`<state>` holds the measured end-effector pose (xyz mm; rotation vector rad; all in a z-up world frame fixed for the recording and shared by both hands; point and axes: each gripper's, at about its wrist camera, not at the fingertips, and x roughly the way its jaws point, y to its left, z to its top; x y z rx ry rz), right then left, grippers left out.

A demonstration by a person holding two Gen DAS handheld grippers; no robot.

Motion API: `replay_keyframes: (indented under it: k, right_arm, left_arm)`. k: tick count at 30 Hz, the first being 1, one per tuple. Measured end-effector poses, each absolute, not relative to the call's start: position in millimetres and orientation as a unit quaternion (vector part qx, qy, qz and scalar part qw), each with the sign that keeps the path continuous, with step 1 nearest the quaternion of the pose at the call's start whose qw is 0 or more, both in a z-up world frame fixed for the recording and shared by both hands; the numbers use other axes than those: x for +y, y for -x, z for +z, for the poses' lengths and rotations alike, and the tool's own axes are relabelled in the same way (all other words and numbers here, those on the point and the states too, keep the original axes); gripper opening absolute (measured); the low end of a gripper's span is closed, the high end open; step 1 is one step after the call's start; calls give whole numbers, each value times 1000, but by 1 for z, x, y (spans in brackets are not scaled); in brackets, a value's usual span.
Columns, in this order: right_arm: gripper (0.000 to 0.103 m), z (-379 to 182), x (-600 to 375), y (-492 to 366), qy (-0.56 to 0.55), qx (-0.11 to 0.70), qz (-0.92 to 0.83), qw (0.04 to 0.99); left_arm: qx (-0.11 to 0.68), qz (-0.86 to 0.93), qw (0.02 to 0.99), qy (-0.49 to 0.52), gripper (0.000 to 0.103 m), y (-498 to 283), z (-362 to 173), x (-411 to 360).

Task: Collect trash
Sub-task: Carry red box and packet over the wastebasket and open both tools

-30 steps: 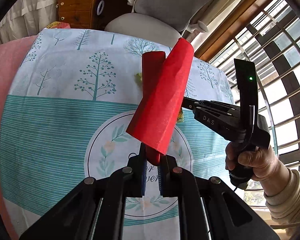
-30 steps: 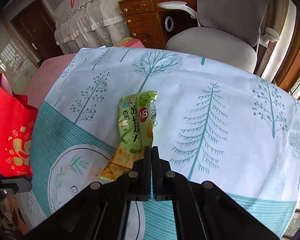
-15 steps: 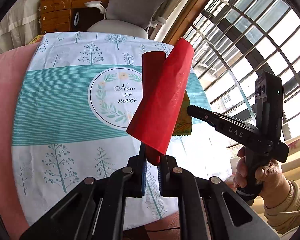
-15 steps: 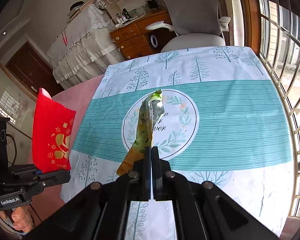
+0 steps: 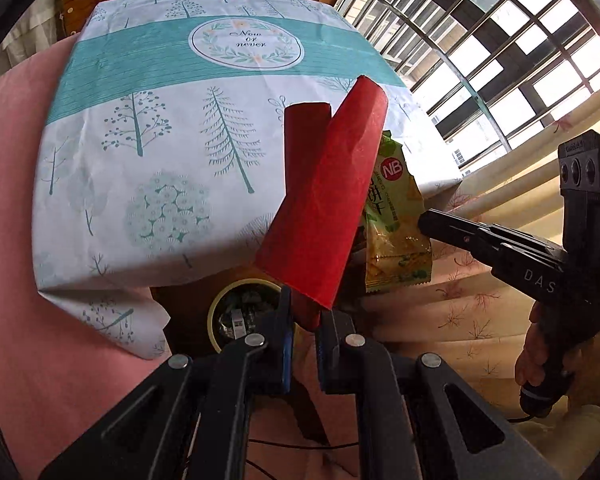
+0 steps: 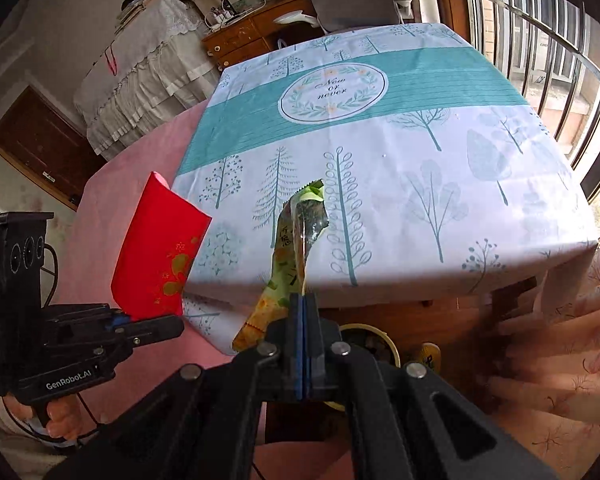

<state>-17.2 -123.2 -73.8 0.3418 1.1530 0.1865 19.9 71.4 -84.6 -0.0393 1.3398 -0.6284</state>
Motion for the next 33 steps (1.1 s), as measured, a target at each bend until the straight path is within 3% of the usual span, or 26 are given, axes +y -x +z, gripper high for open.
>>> replay_keyframes:
  k: [9, 17, 21, 22, 24, 28, 33]
  right_arm:
    - [0, -171, -99, 70, -152, 615, 94, 768]
    - [0, -350, -94, 68, -128, 653, 72, 743]
    - [3, -431, -96, 62, -133, 665, 55, 733]
    - [5, -446, -97, 61, -135, 666, 50, 732]
    - [23, -467, -102, 59, -140, 668, 43, 730]
    - [43, -483, -113, 56, -161, 664, 39, 729]
    - [50, -483, -117, 59, -164, 661, 28, 731]
  left_arm:
    - [682, -257, 684, 23, 7, 43, -179, 67]
    - [718, -200, 666, 15, 11, 55, -342, 54]
    - [711, -167, 683, 5, 37, 46, -411, 53]
    - [709, -163, 686, 4, 54, 43, -423, 52]
    - [702, -148, 696, -2, 74, 36, -441, 52]
    - [693, -141, 707, 9, 97, 29, -456, 57]
    - [676, -139, 724, 11, 99, 29, -449, 58]
